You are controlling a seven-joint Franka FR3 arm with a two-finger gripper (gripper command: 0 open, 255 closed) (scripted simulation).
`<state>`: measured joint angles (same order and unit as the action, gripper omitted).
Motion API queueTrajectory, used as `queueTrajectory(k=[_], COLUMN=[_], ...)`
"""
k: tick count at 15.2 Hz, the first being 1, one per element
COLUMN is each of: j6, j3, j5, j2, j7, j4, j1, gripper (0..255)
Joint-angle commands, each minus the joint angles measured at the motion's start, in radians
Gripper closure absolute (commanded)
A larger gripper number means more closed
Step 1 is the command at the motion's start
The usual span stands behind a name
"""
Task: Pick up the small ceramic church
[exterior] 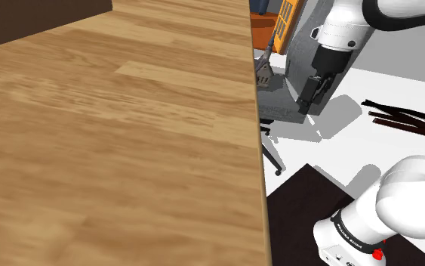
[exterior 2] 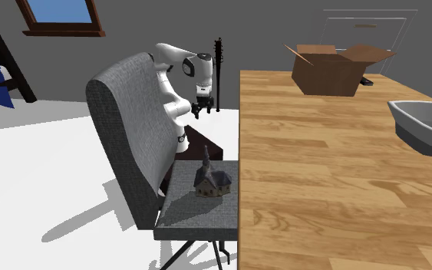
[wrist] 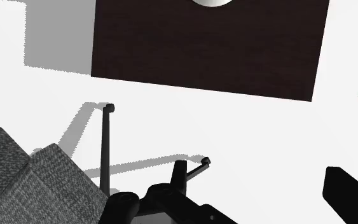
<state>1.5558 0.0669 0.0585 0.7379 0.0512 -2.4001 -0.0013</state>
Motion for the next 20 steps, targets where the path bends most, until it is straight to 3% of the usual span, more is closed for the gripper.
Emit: queueTrajectory(k=[1,12,16,20], j6=[0.0,0.625,0.842,1.042], j3=[0.0,0.063,0.096,0.149], j5=[0.0,-0.115,-0.188,-0.296], j2=[0.0,-0.115,-0.196,-0.285], j7=[0.0,-0.18,-0.277,-0.407], j4=[0.0,-0.144,-0.151,-0.132], j1=[0.0,-0.125,-0.2,-0.306], gripper=[0,0,0,0])
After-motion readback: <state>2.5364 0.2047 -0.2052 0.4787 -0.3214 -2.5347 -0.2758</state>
